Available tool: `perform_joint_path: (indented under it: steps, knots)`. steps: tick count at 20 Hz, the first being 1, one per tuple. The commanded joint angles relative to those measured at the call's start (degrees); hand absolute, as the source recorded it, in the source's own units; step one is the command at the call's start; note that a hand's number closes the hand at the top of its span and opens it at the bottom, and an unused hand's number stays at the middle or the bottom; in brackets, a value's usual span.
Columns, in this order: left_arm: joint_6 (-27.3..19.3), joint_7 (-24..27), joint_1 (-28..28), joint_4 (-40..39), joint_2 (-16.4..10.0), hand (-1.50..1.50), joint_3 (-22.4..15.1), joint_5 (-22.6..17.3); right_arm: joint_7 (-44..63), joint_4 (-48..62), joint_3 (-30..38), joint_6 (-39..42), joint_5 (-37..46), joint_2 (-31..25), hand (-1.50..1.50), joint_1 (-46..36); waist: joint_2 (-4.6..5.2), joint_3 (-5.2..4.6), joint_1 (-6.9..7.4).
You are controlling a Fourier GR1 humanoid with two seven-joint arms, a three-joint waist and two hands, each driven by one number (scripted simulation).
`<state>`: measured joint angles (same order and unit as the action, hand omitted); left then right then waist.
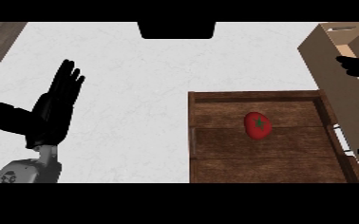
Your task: Pick the tomato from the tray and place it in the cardboard box
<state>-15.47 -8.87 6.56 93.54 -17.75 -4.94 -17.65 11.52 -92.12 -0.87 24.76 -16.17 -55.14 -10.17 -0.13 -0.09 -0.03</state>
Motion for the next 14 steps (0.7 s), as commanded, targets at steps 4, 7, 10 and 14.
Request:
perform_joint_path:
  steps: [4,7,10,14]
  knots:
    - [1.4,-1.1,2.3,-1.4,0.9,0.0,2.4,0.9,12.2,-12.6,0.1,-1.1,-1.5,6.5,-1.5,1.1,0.03,0.06,-0.37]
    - [1.1,-1.5,0.5,0.5,1.7,0.0,1.5,2.0,18.3,-11.2,-4.7,-2.6,3.3,9.8,-1.5,-4.9,0.1,0.06,0.24]
    - [3.3,0.5,-3.7,1.9,1.9,0.0,2.3,2.3,20.2,-14.5,-1.3,-0.1,3.3,9.8,-1.5,-0.3,0.04,0.07,0.04]
    - [3.9,1.0,-2.8,0.1,3.5,0.0,3.2,3.2,21.2,-11.2,-1.3,1.6,4.6,15.4,-1.5,-2.4,0.11,0.08,0.15]
